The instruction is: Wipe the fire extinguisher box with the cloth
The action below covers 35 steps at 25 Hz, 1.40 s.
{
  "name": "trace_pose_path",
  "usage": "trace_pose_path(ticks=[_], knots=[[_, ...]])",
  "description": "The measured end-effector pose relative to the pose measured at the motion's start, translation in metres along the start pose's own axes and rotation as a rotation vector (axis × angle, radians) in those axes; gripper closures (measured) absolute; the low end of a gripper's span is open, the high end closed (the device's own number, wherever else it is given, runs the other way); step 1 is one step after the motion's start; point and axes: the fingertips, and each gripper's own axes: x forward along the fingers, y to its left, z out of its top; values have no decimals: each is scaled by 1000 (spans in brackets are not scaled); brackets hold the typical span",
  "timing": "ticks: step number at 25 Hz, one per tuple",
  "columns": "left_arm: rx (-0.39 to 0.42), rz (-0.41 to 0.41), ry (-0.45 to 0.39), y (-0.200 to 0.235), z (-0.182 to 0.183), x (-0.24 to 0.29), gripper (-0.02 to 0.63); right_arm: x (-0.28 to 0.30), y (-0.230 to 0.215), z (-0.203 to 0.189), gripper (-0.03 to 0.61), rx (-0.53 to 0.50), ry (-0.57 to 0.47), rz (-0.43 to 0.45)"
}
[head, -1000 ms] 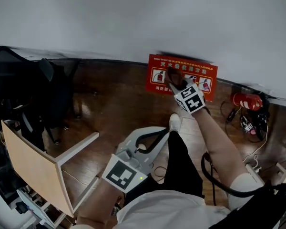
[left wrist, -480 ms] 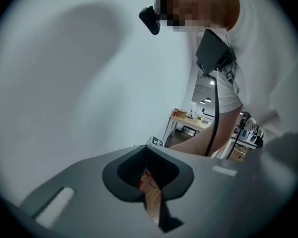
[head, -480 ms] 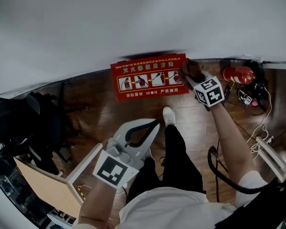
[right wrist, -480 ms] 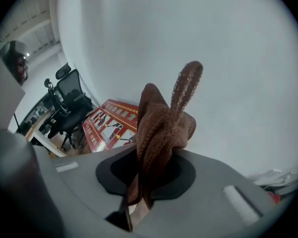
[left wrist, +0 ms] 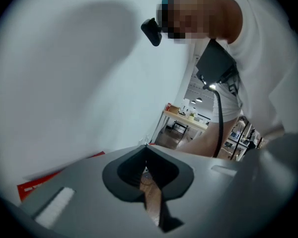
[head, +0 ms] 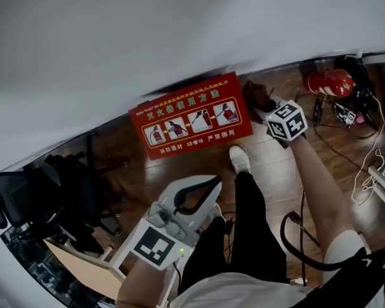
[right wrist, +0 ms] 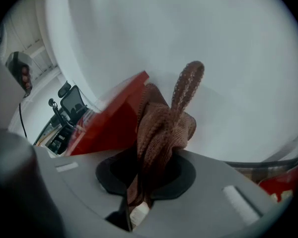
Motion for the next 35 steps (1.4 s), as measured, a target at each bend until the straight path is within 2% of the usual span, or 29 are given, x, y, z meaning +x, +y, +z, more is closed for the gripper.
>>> trace_pose_path(ticks=[3,8,15,18,21,25,30,35], knots=[[-14,-33,20,7,-32,16,614,38,-13,-28,518,28,4,24],[-54,-89,63,9,-89,40,614,102,-55,-85,518,41,79,9],[-2,-205,168,0,-167,66,614,186,-105,-165,517,4,234,-9],[8,-227,155,4,-186,75,614,211,-117,-200,517,10,323,-38],[15,-222,131,8,-199,83,614,214,-119,-217,517,23,328,-68],[4,-208,126,6,-203,74,614,170,-91,-229,517,46,318,-111],[12,-171,42,0,-180,46,614,81,-15,-197,517,-118,263,-101],[32,-138,-20,-13,-163,5,614,8,72,-142,517,-284,199,-109]])
